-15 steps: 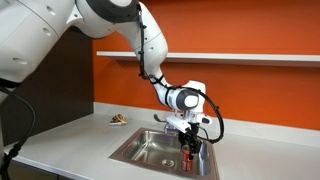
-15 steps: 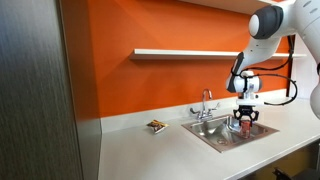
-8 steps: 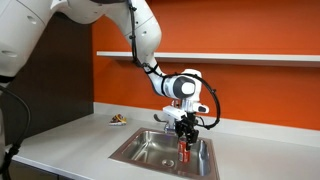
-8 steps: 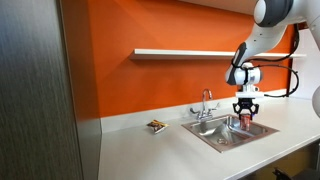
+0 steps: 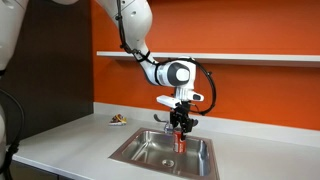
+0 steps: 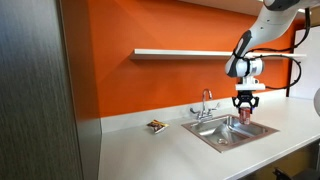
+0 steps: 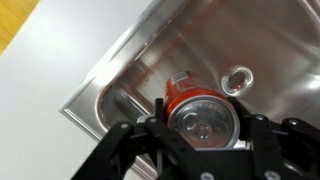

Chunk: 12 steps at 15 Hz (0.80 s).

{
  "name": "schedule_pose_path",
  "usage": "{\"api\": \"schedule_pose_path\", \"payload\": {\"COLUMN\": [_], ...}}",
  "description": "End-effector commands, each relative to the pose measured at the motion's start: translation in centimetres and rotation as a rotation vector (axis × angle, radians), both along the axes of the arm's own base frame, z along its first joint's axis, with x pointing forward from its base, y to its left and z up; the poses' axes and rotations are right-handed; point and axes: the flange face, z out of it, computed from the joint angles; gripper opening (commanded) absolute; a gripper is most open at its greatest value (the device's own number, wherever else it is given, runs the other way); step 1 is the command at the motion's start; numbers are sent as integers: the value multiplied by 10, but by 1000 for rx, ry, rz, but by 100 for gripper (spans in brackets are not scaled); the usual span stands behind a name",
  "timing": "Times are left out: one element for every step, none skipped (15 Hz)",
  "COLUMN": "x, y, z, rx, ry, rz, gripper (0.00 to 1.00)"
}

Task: Remove the can from the sink

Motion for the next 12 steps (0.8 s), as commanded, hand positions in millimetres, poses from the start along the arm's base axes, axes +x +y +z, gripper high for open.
{"api": "schedule_pose_path", "payload": {"x": [-15,-17,-19,-21,-23,-25,-27,-30,-32,-34,-36,-38], "y": [25,32,40,48,56,63,71,79,87,95,102,110], "z": [29,33,36,39,41,44,47,47,49,50,51,51], "rx": [-6,-4,-6,-4,-7,-4,-3,-1,1,3,8,14], "ry": [13,16,19,23,25,30,31,32,33,33,35,38], "rz": [36,57,77,99,117,134,152,174,191,213,228,247], "gripper": [38,38,38,38,38,38,38,38,38,38,38,38]}}
